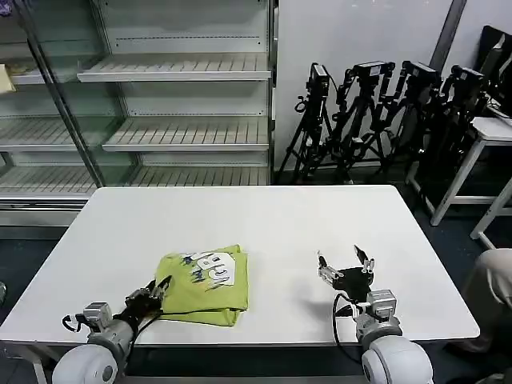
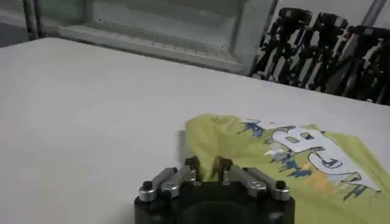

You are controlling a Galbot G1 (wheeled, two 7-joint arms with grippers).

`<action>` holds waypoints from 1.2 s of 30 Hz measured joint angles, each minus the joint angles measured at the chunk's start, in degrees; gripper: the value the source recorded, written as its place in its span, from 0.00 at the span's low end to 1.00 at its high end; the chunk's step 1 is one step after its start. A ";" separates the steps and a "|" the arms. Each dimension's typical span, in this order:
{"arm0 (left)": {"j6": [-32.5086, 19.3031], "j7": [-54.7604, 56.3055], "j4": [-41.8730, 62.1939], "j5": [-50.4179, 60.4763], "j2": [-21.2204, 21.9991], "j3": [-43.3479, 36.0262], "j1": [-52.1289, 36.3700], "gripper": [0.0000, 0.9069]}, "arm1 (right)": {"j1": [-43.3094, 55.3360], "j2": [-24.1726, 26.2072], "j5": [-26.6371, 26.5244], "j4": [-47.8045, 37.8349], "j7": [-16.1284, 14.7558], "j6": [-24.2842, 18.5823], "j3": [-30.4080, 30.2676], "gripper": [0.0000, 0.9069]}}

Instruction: Fold and organize the clothes.

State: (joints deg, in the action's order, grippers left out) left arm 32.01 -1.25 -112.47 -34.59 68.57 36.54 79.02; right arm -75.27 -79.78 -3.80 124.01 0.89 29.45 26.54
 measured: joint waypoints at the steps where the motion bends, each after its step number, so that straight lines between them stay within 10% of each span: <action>1: 0.10 0.02 -0.09 -0.10 -0.02 0.07 0.09 0.01 | -0.02 -0.04 0.01 0.04 0.02 0.00 -0.07 1.00; 16: 0.95 -2.08 -0.21 1.88 -2.87 2.00 -1.10 0.01 | -0.40 -0.08 0.36 0.85 0.09 -0.09 -0.90 1.00; 36: -1.76 -15.34 12.44 28.75 -33.63 15.84 -6.64 0.01 | 0.34 0.70 1.40 -0.71 -0.23 -2.52 -0.59 1.00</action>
State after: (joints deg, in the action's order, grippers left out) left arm 30.25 -16.59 -100.03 -5.84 34.94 52.37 72.38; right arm -74.92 -79.08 -2.40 123.30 0.67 26.92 25.95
